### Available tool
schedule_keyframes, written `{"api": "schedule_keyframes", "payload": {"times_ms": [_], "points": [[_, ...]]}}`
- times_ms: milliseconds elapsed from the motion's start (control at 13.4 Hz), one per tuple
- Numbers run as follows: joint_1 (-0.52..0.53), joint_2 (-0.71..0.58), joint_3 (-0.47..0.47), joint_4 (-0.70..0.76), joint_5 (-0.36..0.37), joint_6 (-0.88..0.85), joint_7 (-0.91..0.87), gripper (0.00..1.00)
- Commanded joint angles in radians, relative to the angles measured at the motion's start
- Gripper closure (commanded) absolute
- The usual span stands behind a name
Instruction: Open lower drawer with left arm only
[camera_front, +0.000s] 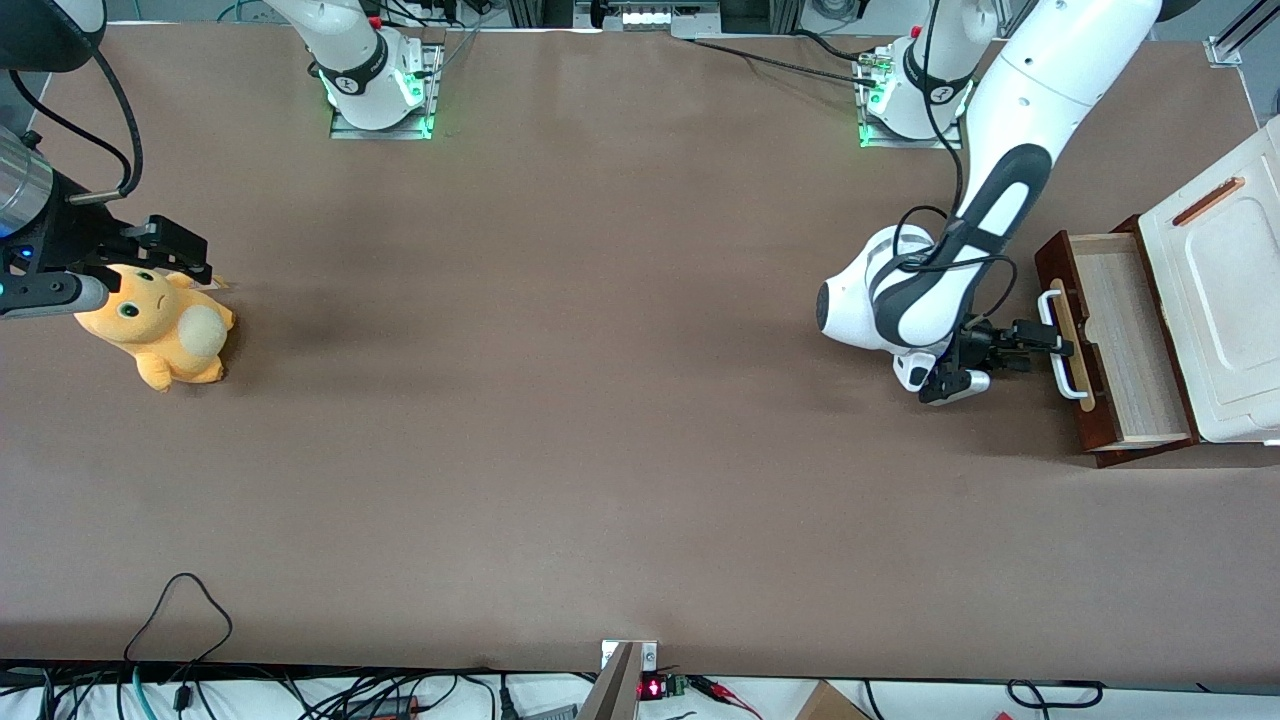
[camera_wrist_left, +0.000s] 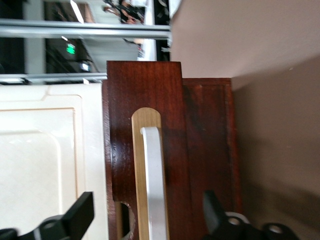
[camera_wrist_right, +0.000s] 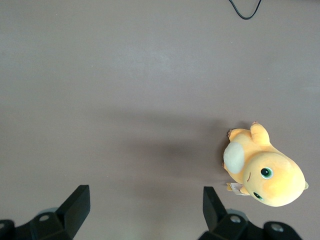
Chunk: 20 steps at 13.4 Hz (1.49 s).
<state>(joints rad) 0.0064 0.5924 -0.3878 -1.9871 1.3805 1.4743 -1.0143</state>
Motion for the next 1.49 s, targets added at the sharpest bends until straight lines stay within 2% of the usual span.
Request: {"api": "schedule_keyframes", "payload": {"times_ms": [0, 149, 299, 448, 522, 672, 896, 970, 1045, 1269, 1418], "points": [[0.003, -0.117, 0.006, 0.074, -0.217, 0.113, 0.173, 0.01], [0.009, -0.189, 0.01, 0.111, -0.358, 0.159, 0.281, 0.0], [0.015, -0.27, 0.012, 0.154, -0.54, 0.178, 0.38, 0.0], [0.015, -0.336, 0.045, 0.236, -0.81, 0.176, 0.462, 0.0], [0.014, -0.374, 0.078, 0.255, -0.909, 0.178, 0.511, 0.0], [0.014, -0.439, 0.147, 0.287, -1.051, 0.176, 0.664, 0.0], [0.003, -0.5, 0.301, 0.321, -1.272, 0.178, 0.889, 0.0], [0.001, -0.511, 0.332, 0.33, -1.325, 0.178, 0.975, 0.0], [0.001, -0.519, 0.349, 0.33, -1.336, 0.178, 1.029, 0.0], [0.001, -0.531, 0.357, 0.332, -1.342, 0.176, 1.047, 0.0], [0.001, -0.53, 0.359, 0.34, -1.4, 0.176, 1.044, 0.0]]}}
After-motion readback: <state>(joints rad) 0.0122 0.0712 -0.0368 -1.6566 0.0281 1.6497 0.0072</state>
